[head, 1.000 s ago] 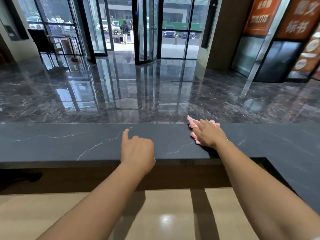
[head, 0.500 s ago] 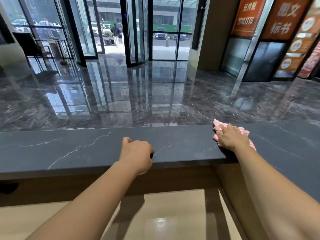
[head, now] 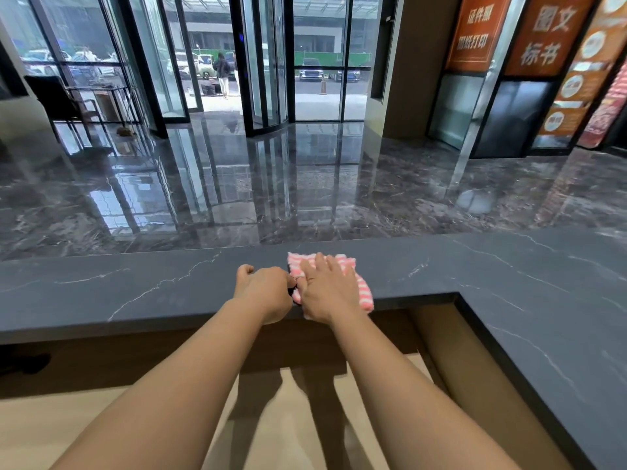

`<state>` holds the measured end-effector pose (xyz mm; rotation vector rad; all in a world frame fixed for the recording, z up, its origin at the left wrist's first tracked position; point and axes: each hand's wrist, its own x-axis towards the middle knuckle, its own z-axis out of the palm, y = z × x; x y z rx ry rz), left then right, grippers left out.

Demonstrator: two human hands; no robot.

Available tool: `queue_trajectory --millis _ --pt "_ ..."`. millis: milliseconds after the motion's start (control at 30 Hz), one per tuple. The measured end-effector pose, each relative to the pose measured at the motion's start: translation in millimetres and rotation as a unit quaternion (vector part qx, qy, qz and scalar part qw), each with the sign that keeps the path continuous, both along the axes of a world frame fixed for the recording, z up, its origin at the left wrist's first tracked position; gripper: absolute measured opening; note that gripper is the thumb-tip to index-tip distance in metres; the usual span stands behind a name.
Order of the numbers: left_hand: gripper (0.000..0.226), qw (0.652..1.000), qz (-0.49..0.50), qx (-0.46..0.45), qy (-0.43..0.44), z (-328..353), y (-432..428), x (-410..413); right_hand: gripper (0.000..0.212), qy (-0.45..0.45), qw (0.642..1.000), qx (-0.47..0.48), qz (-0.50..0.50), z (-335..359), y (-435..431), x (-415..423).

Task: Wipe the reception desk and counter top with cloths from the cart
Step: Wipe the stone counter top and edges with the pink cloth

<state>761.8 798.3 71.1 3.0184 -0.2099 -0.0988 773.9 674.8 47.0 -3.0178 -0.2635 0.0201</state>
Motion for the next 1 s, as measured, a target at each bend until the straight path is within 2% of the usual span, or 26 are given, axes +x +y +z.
queue_trajectory --millis 167,367,500,567,633,733,800,833,900,933,1000 --pt "0.038 1.000 0.001 0.024 0.006 1.8 -3.3 -2.0 0.051 -0.014 1.000 0.018 0.008 -5.9 -39.3 3.2" --pt "0.045 1.000 -0.009 0.007 0.014 -1.2 2.5 -2.2 0.045 -0.070 0.984 0.047 -0.155 -11.5 -118.7 6.6" --pt "0.051 1.000 -0.027 -0.007 0.011 -6.8 10.4 -0.5 0.038 -0.123 0.958 0.045 -0.254 -16.8 -113.0 -5.7" --pt "0.054 0.999 -0.034 -0.006 0.010 -9.7 13.9 1.6 0.037 -0.143 0.926 0.115 -0.330 -25.0 -94.0 -11.7" --pt "0.056 0.999 -0.043 -0.004 0.008 -11.8 17.0 4.7 0.033 -0.171 0.877 0.233 -0.384 -31.1 -72.0 -18.6" --pt "0.056 0.998 -0.054 -0.022 0.010 -13.5 23.1 9.7 0.043 -0.215 0.795 0.403 -0.399 -34.9 -34.7 -31.2" --pt "0.058 0.997 -0.067 -0.024 0.007 -13.3 26.6 10.7 0.053 -0.215 0.720 0.539 -0.382 -32.1 -1.7 -43.2" --pt "0.060 0.997 -0.074 -0.020 0.003 -13.0 27.7 10.5 0.058 -0.207 0.697 0.585 -0.360 -30.4 15.1 -47.7" --pt "0.063 0.996 -0.084 -0.014 -0.001 -11.4 29.1 9.6 0.066 -0.215 0.705 0.597 -0.316 -36.6 46.0 -48.1" --pt "0.063 0.996 -0.091 -0.011 -0.002 -10.5 29.7 9.4 0.069 -0.198 0.692 0.609 -0.333 -36.4 59.8 -47.8" --pt "0.061 0.994 -0.107 0.000 -0.002 -9.3 31.3 10.7 0.073 -0.164 0.698 0.595 -0.362 -40.7 76.6 -46.6"
